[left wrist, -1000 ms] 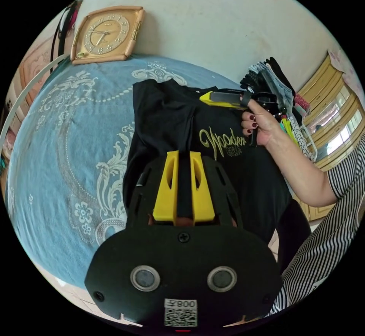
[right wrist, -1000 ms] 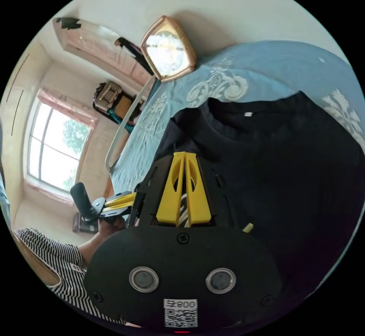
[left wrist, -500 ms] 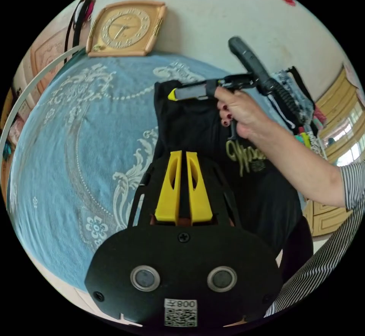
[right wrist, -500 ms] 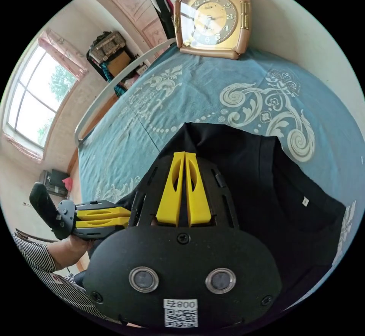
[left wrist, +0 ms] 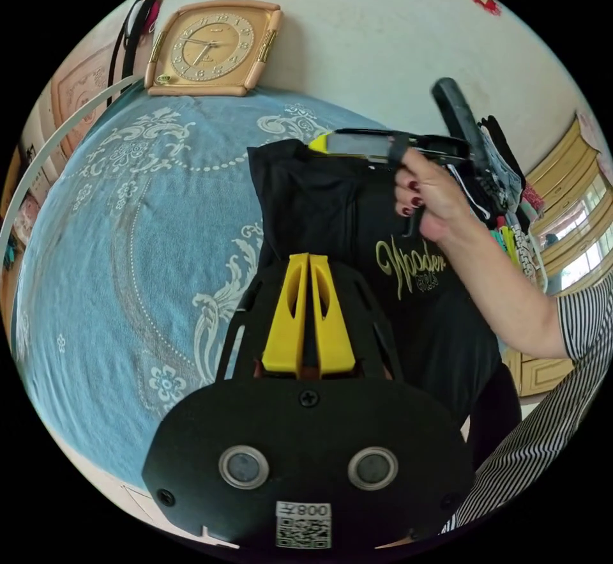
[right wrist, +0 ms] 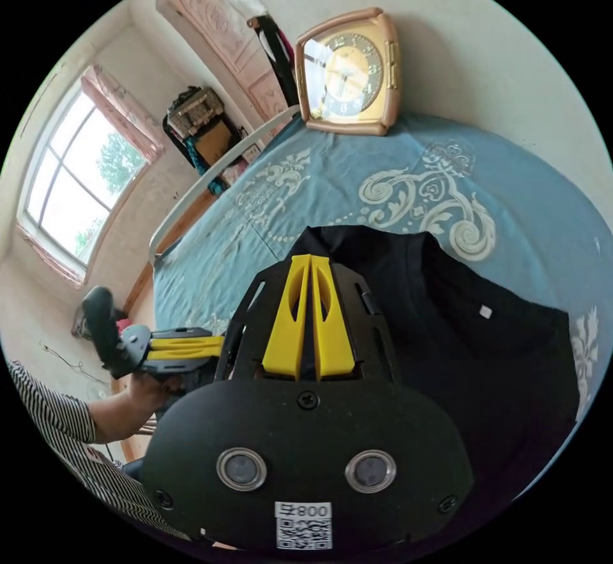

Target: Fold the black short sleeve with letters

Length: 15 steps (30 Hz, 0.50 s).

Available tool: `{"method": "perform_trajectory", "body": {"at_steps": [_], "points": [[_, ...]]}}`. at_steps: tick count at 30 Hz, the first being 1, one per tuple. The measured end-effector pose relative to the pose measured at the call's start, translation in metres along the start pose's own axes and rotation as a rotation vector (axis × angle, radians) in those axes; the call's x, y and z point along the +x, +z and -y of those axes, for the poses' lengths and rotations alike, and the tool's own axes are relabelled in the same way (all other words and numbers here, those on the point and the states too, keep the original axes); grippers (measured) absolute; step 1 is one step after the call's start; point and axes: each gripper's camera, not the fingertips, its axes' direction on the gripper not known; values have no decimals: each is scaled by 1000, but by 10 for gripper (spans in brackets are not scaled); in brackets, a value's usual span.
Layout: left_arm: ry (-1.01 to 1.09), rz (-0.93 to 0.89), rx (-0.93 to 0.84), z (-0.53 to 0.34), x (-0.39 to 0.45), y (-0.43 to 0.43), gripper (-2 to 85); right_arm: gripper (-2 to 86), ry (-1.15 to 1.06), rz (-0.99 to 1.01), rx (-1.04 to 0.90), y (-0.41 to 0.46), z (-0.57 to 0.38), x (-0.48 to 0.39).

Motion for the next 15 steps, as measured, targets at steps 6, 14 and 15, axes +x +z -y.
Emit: {"method": "perform_trajectory", "body": {"at_steps": [6,14,15], "points": [[-4,8,-49,11,0,13,2,1,143,-106,64,-130,-119,53],[4,-12,-76,24,4,32,2,0,451,-402,-106,-218,-283,114],[0,-10,-82,26,5,33,2,0,444,-404,-68,-221,-286,114]]}}
